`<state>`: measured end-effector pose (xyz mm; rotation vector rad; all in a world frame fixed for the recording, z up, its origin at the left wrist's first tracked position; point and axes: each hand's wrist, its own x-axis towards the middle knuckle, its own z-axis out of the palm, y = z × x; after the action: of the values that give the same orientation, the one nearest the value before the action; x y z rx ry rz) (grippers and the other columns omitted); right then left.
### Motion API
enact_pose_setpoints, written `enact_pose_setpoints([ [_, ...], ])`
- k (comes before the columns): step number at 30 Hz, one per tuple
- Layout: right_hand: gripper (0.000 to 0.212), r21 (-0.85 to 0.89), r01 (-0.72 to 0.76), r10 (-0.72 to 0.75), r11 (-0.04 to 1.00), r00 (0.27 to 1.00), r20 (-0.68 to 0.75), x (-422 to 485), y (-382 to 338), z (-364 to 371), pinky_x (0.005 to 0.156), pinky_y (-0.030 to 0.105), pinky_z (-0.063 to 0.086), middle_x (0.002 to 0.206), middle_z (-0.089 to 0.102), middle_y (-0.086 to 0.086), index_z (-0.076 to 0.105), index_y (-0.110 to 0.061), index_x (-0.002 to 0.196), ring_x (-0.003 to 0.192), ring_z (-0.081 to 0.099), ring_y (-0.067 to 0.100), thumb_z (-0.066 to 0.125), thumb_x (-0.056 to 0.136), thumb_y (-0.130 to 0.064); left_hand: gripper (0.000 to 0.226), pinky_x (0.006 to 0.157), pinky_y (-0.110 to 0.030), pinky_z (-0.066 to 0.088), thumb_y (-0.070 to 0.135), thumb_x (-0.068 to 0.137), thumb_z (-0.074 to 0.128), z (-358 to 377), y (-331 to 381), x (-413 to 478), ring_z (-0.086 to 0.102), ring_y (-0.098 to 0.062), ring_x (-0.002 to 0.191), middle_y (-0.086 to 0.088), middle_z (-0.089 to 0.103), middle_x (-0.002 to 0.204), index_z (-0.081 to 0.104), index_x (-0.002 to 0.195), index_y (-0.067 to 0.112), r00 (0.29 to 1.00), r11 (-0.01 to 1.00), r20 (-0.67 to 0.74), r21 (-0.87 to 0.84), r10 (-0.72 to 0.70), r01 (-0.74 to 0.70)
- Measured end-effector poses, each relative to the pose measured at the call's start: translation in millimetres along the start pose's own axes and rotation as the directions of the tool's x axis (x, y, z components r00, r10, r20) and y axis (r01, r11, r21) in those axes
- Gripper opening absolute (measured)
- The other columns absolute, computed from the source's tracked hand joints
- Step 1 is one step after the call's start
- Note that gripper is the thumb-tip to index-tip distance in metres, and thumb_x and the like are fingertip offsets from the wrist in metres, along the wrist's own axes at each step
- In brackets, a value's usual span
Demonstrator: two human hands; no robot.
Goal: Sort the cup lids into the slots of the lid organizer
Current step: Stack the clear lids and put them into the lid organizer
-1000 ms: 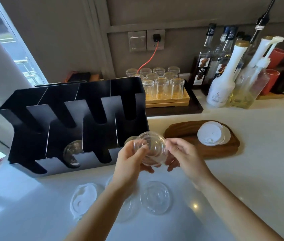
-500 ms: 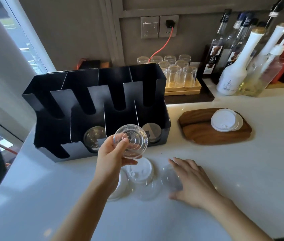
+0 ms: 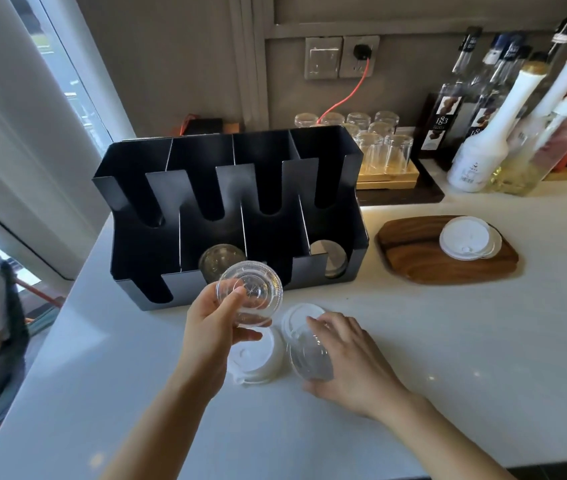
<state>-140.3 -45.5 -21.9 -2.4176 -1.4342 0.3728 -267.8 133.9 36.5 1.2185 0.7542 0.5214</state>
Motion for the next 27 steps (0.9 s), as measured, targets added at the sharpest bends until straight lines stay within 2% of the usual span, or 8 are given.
enact_pose_setpoints([
  [7, 0.091, -0.131, -0.019, 0.013, 0.991, 0.999, -0.044, 5.2, -11.0, 12.0, 0.106, 0.037, 0.036, 0.149, 0.036, 0.001, 0.037, -0.026, 0.145, 0.134, 0.036, 0.026, 0.061, 0.065, -0.061, 0.017, 0.057, -0.034, 0.057, 0.015, 0.103, 0.054, -14.2, -0.3, -8.2, 0.076, -0.041, 0.078, -0.016, 0.079, 0.093, 0.068, 0.112, 0.012, 1.000, 1.000, -0.008, 0.018, -0.014, 0.014],
  [10, 0.093, -0.150, -0.004, -0.007, 0.989, 0.997, -0.073, 4.4, -11.5, 14.7, 0.098, 0.036, 0.042, 0.138, 0.048, 0.000, 0.043, -0.024, 0.143, 0.125, 0.044, 0.026, 0.062, 0.060, -0.060, 0.015, 0.058, -0.036, 0.056, 0.014, 0.103, 0.054, -17.6, -0.6, -9.5, 0.076, -0.040, 0.076, -0.016, 0.079, 0.092, 0.068, 0.109, 0.014, 1.000, 1.000, -0.018, 0.018, -0.017, 0.017],
  [14, 0.090, -0.129, 0.018, -0.035, 0.992, 0.991, -0.130, 2.7, -14.5, 14.3, 0.090, 0.033, 0.048, 0.125, 0.054, 0.000, 0.049, -0.020, 0.137, 0.114, 0.052, 0.026, 0.063, 0.056, -0.057, 0.014, 0.057, -0.035, 0.056, 0.013, 0.103, 0.054, -21.1, -0.3, -9.3, 0.076, -0.041, 0.076, -0.016, 0.079, 0.090, 0.068, 0.107, 0.013, 0.999, 1.000, -0.029, 0.013, -0.027, 0.027],
  [22, 0.093, 0.076, 0.021, 0.003, 0.997, 0.954, -0.299, 2.8, -15.5, -13.6, 0.099, 0.033, 0.041, 0.128, 0.054, -0.003, 0.048, -0.017, 0.143, 0.116, 0.049, 0.022, 0.071, 0.061, -0.054, 0.016, 0.057, -0.035, 0.058, 0.013, 0.101, 0.057, -21.0, -13.3, -4.3, 0.077, -0.039, 0.083, -0.019, 0.078, 0.087, 0.068, 0.111, 0.007, 0.995, 0.995, -0.038, 0.048, -0.087, 0.089],
  [25, 0.092, 0.157, 0.089, -0.031, 0.984, 0.939, -0.343, 9.2, -26.5, -36.3, 0.104, 0.028, 0.038, 0.132, 0.050, -0.007, 0.045, -0.020, 0.146, 0.121, 0.045, 0.016, 0.074, 0.065, -0.052, 0.017, 0.064, -0.040, 0.060, 0.011, 0.101, 0.057, -16.8, -14.6, -4.5, 0.076, -0.045, 0.082, -0.022, 0.076, 0.085, 0.066, 0.114, 0.006, 0.989, 0.989, 0.026, -0.001, -0.148, 0.148],
  [27, 0.093, 0.198, 0.146, -0.077, 0.969, 0.944, -0.321, 13.7, -35.8, -50.0, 0.107, 0.022, 0.032, 0.136, 0.045, -0.011, 0.040, -0.024, 0.148, 0.128, 0.039, 0.010, 0.074, 0.067, -0.054, 0.017, 0.065, -0.041, 0.060, 0.010, 0.101, 0.057, -13.7, -11.8, -5.7, 0.075, -0.045, 0.079, -0.022, 0.075, 0.085, 0.066, 0.115, 0.006, 0.981, 0.984, 0.088, -0.025, -0.173, 0.176],
])
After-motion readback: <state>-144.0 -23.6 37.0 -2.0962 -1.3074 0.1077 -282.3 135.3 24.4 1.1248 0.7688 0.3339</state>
